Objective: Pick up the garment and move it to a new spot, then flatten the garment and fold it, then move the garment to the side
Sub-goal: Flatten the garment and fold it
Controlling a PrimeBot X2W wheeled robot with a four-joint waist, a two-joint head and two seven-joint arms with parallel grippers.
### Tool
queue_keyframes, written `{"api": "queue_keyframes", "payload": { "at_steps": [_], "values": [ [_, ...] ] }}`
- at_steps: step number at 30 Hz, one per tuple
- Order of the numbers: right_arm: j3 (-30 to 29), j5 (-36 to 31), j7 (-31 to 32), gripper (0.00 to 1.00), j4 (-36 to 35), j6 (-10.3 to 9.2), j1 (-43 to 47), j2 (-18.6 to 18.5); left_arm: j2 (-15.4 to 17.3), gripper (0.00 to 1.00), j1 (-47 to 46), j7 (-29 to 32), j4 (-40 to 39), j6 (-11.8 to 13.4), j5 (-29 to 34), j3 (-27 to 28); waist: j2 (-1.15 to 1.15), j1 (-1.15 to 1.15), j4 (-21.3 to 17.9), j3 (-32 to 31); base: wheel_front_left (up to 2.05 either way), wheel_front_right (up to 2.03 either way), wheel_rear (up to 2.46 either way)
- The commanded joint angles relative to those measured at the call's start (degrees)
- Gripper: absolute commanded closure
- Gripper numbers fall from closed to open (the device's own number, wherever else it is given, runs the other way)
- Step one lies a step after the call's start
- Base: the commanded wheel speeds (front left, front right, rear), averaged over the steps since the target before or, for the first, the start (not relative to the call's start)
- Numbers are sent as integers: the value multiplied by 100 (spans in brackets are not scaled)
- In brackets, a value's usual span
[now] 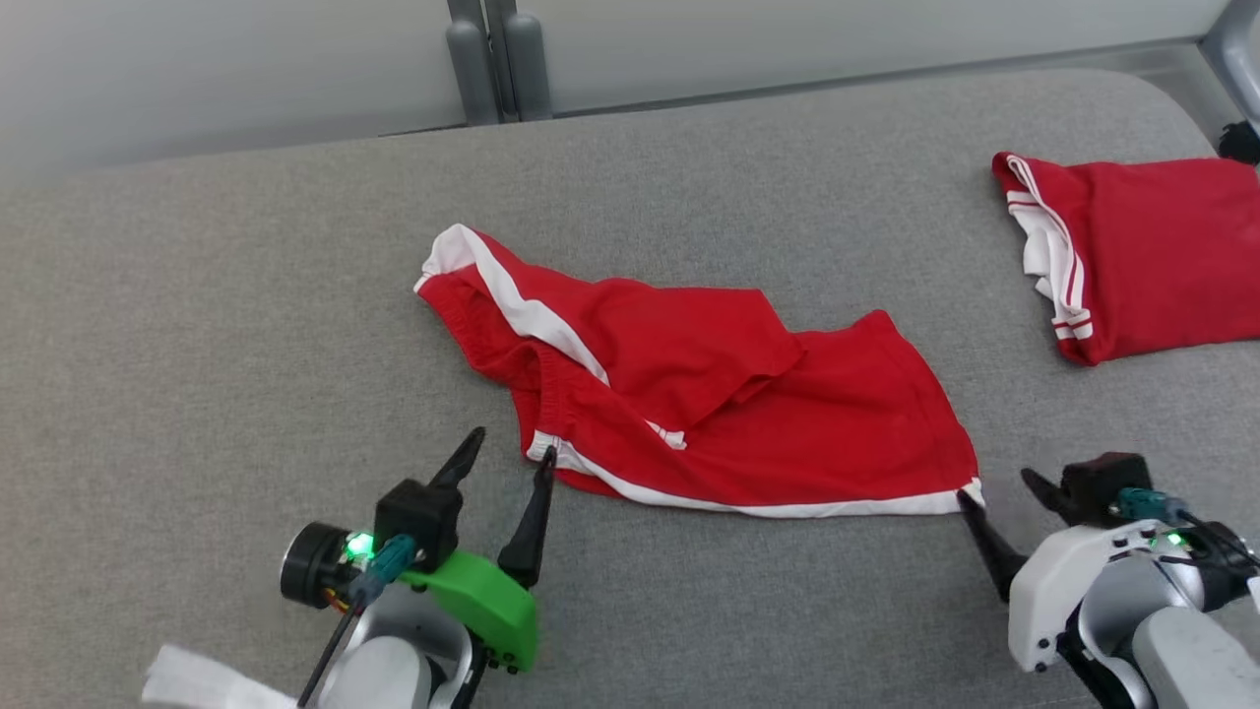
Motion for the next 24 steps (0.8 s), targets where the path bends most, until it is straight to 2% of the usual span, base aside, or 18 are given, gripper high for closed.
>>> {"api": "queue_keyframes", "payload": {
  "at_steps": [1,3,8,16,21,22,23,24],
  "values": [
    [125,130,123,0,71,-6,-136,-32,32,0,-188,109,146,-11,-37,-39,0,0,-97,340,0,0,0],
    [394,304,323,0,168,-4,-215,-52,33,0,-384,244,341,-18,-75,-168,0,0,-109,421,0,0,0],
    [816,578,282,0,326,-3,-402,-73,79,0,-642,434,744,-8,-148,-218,0,0,-170,541,0,0,0],
    [1144,739,54,0,540,-3,-622,-162,185,0,-840,361,895,-47,-321,-373,0,0,-245,578,0,0,0],
    [1255,795,-29,0,654,-4,-767,-181,286,1,-918,524,872,-54,-482,-602,0,0,-267,601,0,0,0],
    [1284,798,-45,0,671,-4,-808,-161,302,36,-919,527,876,-56,-488,-627,0,0,-280,600,0,0,0],
    [1315,804,-66,0,712,-4,-856,-135,320,64,-923,532,887,-58,-490,-672,0,0,-300,589,0,0,0],
    [1362,821,-42,0,758,-4,-879,-113,329,75,-925,521,896,-59,-516,-691,0,0,-315,572,0,0,0]
  ]
}}
